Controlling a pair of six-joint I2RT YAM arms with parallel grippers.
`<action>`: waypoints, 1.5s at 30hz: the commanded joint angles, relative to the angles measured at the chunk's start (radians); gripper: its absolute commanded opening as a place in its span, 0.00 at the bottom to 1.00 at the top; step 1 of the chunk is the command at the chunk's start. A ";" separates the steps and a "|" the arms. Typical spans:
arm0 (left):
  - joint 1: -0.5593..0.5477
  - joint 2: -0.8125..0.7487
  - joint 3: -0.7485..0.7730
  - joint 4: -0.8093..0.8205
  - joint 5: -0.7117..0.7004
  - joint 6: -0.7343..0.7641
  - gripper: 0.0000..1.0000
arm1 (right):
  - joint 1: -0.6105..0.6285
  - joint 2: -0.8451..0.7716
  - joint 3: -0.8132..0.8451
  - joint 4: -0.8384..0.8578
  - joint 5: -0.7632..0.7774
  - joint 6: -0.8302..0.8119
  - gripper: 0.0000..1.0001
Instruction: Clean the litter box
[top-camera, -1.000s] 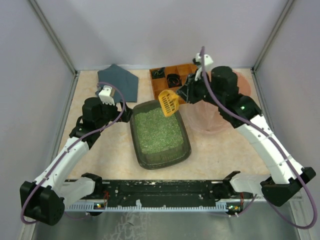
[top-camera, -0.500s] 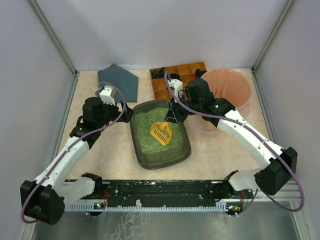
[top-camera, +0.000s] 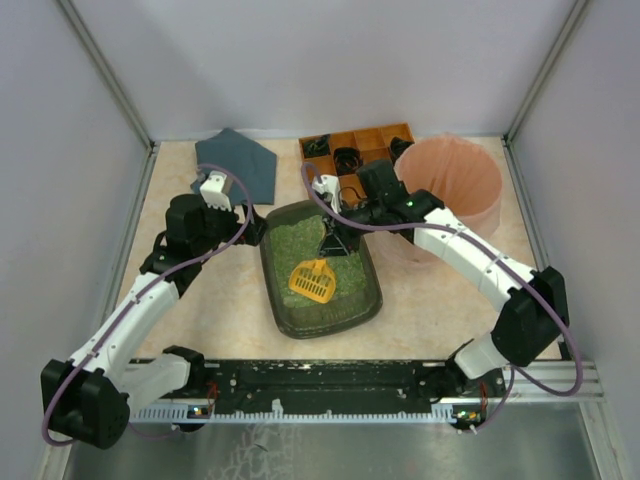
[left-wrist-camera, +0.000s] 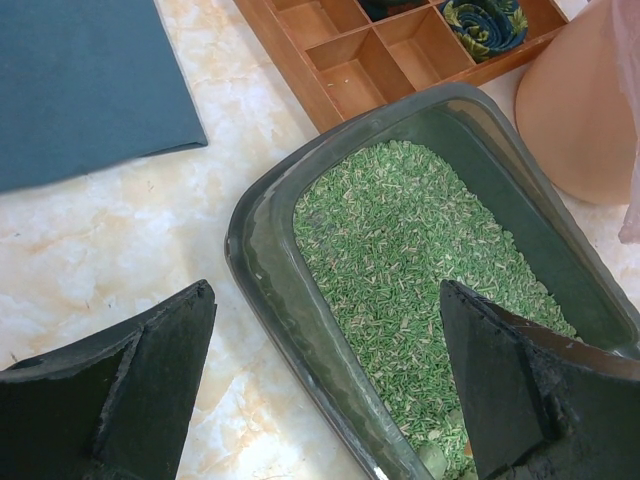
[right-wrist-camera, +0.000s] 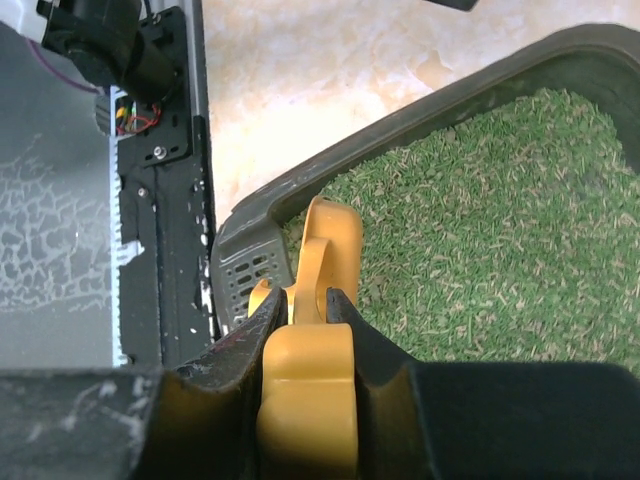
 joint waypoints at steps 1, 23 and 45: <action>0.006 0.004 -0.008 0.029 0.017 -0.005 0.97 | 0.015 0.055 0.092 -0.052 -0.102 -0.157 0.00; 0.006 0.007 -0.007 0.027 0.005 -0.001 0.97 | 0.139 0.279 0.177 -0.163 -0.109 -0.250 0.00; 0.007 0.006 -0.009 0.028 0.001 0.000 0.98 | 0.171 0.062 -0.110 0.348 0.778 0.050 0.00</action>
